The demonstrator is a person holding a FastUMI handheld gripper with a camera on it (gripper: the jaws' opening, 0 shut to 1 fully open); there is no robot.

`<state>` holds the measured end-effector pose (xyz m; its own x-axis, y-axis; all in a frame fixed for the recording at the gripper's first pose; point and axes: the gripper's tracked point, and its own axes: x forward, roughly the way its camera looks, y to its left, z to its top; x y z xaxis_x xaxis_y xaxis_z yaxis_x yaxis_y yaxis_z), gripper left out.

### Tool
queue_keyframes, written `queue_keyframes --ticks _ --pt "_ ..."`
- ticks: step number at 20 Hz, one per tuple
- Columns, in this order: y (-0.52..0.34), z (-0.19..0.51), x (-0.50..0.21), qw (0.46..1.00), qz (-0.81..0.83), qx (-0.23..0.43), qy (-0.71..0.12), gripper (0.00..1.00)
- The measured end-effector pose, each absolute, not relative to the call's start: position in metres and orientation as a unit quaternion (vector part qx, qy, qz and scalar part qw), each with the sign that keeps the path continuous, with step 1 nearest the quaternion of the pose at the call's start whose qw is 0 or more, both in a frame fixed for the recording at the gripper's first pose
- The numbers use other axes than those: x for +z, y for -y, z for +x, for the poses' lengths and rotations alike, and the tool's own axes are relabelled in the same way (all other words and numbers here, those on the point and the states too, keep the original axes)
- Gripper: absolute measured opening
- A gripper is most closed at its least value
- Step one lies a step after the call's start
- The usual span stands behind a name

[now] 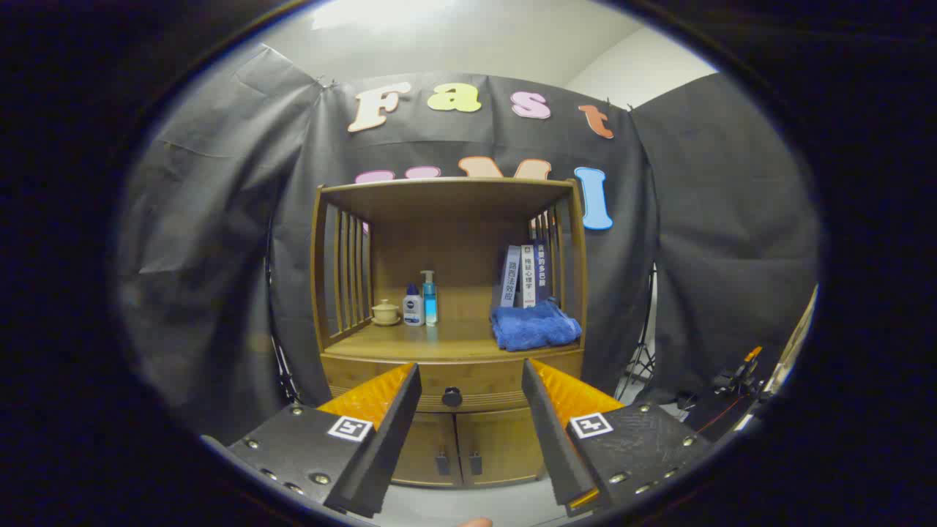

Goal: Pull open the drawer, take out the items inside it, and place them on the countertop above the cabinet.

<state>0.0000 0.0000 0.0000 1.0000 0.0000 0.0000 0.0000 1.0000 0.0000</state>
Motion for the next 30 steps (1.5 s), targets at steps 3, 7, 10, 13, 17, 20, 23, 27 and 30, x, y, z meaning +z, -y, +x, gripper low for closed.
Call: queue_keyframes --ticks 3,7,10,13,17,20,23,27,30 --pt "0.000 0.001 0.001 1.000 0.002 0.001 0.001 0.83" --pt "-0.001 0.002 0.001 1.000 0.002 0.003 0.000 0.83" --pt "0.000 0.003 0.001 1.000 0.004 0.002 -0.003 0.83" --pt "0.000 0.003 0.000 1.000 0.005 0.002 -0.003 0.83" --pt "-0.002 0.007 -0.006 1.000 0.007 0.003 -0.011 0.83" --pt "-0.007 0.017 -0.013 1.000 0.011 0.008 -0.018 0.83" --pt "-0.011 0.041 -0.033 0.999 0.019 0.010 -0.041 0.83" --pt "-0.032 0.085 -0.067 0.996 0.021 0.032 -0.075 0.84" --pt "-0.045 0.122 -0.098 0.993 0.031 0.046 -0.103 0.84"
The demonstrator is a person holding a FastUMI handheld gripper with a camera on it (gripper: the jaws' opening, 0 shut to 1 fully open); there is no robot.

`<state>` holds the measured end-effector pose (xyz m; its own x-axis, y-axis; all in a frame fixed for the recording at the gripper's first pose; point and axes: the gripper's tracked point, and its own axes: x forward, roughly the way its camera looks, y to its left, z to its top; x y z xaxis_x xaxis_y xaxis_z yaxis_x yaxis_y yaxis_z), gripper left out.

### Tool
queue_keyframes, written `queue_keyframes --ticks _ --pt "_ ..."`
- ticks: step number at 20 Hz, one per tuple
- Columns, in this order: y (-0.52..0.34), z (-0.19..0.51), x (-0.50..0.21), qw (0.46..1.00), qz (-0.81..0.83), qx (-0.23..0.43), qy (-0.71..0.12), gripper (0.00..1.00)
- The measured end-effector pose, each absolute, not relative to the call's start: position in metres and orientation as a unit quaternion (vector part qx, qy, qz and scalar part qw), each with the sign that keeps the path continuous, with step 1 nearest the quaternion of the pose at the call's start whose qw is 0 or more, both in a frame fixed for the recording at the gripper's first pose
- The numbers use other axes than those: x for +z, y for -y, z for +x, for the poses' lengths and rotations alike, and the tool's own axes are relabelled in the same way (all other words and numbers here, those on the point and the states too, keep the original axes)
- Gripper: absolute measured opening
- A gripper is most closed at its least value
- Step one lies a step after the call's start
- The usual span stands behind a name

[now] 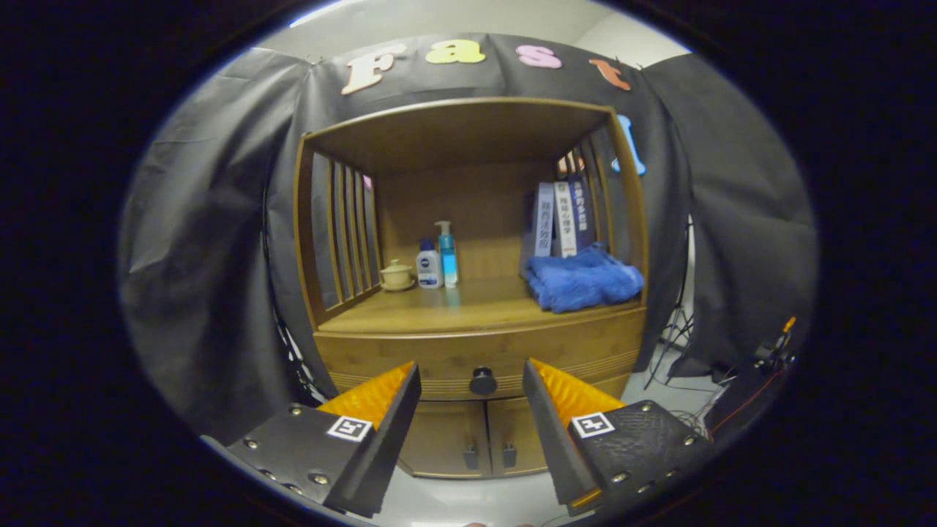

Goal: Pull open the drawer, take out the items inside it, and place them on the countertop above the cabinet.

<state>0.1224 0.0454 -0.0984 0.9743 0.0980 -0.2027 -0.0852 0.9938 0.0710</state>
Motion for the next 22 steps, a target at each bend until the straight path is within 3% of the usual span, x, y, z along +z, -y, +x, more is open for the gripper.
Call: queue_keyframes --ticks 8,10,12,15,19,22 --pt "-0.036 0.218 -0.189 0.980 0.004 0.013 -0.197 0.84" --pt "-0.039 0.232 -0.205 0.977 0.006 0.023 -0.211 0.61" --pt "-0.039 0.243 -0.216 0.975 0.004 0.024 -0.221 0.64" --pt "-0.044 0.246 -0.217 0.975 -0.011 0.031 -0.220 0.43" --pt "-0.044 0.243 -0.218 0.974 -0.017 0.022 -0.225 0.31" --pt "-0.041 0.225 -0.217 0.972 -0.021 0.015 -0.233 0.31"
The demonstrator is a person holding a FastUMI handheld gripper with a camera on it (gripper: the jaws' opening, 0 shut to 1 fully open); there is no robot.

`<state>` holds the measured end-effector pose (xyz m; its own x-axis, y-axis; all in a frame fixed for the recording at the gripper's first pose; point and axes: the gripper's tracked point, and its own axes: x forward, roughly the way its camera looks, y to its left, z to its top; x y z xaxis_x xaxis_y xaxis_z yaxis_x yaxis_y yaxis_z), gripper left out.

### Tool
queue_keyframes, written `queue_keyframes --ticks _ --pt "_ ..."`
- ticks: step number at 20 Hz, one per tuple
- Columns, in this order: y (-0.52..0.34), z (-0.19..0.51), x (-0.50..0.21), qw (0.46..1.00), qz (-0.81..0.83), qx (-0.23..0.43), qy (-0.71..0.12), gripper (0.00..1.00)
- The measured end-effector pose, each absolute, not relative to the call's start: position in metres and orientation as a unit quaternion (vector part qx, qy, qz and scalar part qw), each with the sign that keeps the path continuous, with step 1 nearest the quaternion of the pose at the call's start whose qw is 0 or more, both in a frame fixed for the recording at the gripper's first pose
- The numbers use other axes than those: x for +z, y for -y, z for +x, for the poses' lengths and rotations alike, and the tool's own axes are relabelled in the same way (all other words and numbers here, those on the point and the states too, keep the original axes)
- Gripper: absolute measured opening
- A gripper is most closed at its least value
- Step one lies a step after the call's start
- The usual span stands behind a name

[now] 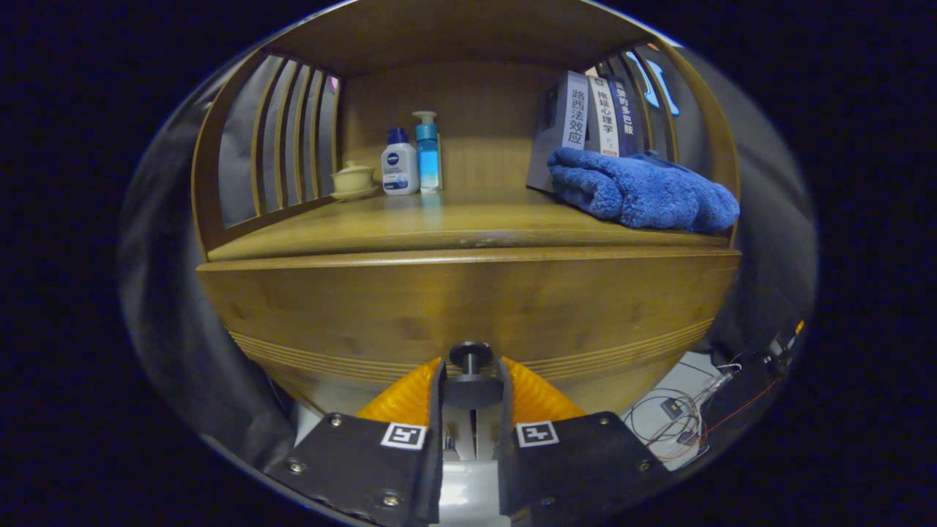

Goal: Pull open the drawer, take out the items inside it, and place them on the countertop above the cabinet.

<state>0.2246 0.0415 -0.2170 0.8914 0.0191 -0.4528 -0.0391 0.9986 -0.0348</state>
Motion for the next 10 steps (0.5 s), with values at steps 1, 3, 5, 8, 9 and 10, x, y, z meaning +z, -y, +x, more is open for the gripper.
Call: queue_keyframes --ticks 1,3,5,8,9,10 --pt "-0.041 0.216 -0.217 0.972 -0.019 0.011 -0.233 0.31" --pt "-0.040 0.196 -0.216 0.971 -0.017 0.004 -0.238 0.31" --pt "-0.038 0.177 -0.215 0.969 -0.025 -0.004 -0.247 0.31" --pt "-0.035 0.144 -0.213 0.965 -0.029 -0.012 -0.259 0.31" --pt "-0.034 0.134 -0.212 0.966 -0.024 -0.015 -0.258 0.31" --pt "-0.033 0.125 -0.212 0.965 -0.024 -0.018 -0.259 0.31"
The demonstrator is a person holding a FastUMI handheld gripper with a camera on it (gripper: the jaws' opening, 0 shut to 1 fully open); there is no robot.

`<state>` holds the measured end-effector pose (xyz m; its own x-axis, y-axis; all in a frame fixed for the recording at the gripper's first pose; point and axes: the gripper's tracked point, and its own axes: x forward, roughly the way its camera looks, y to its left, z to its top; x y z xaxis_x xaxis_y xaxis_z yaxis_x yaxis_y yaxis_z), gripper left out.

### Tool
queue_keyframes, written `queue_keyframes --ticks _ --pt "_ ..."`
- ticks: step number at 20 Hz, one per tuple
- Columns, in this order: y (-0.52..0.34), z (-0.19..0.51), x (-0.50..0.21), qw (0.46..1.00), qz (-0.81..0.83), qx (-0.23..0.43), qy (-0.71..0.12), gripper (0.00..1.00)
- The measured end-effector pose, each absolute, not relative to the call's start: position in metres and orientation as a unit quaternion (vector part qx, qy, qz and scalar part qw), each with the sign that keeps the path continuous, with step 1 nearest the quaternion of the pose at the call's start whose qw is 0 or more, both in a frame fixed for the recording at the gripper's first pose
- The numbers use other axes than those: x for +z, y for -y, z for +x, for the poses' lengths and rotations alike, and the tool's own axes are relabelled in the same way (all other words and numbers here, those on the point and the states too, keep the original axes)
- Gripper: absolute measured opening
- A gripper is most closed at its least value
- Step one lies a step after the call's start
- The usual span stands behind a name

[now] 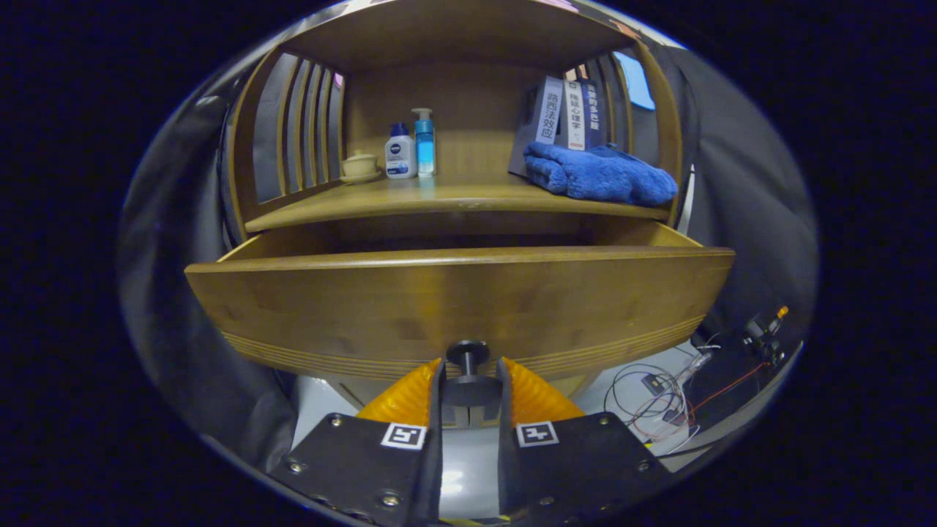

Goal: Pull open the drawer, take out the items inside it, and place them on the countertop above the cabinet.

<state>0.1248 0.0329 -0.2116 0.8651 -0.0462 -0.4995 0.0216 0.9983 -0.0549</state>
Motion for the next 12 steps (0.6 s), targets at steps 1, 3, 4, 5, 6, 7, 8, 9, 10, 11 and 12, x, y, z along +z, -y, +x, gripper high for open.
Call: queue_keyframes --ticks 1,3,4,5,6,7,8,9,10,11,12 --pt "-0.031 0.114 -0.212 0.965 -0.026 -0.021 -0.262 0.31" --pt "-0.029 0.093 -0.212 0.962 -0.031 -0.027 -0.269 0.31" --pt "-0.028 0.084 -0.212 0.961 -0.031 -0.030 -0.272 0.31" --pt "-0.027 0.075 -0.215 0.960 -0.030 -0.034 -0.277 0.31" --pt "-0.026 0.067 -0.220 0.958 -0.030 -0.038 -0.284 0.31" --pt "-0.027 0.062 -0.220 0.960 -0.024 -0.037 -0.277 0.30" --pt "-0.028 0.061 -0.227 0.959 -0.018 -0.039 -0.279 0.31" --pt "-0.028 0.060 -0.219 0.960 -0.016 -0.041 -0.276 0.31" --pt "-0.028 0.061 -0.219 0.961 -0.021 -0.039 -0.274 0.31" --pt "-0.028 0.059 -0.222 0.960 -0.027 -0.037 -0.278 0.30" --pt "-0.028 0.059 -0.219 0.960 -0.027 -0.037 -0.276 0.31"
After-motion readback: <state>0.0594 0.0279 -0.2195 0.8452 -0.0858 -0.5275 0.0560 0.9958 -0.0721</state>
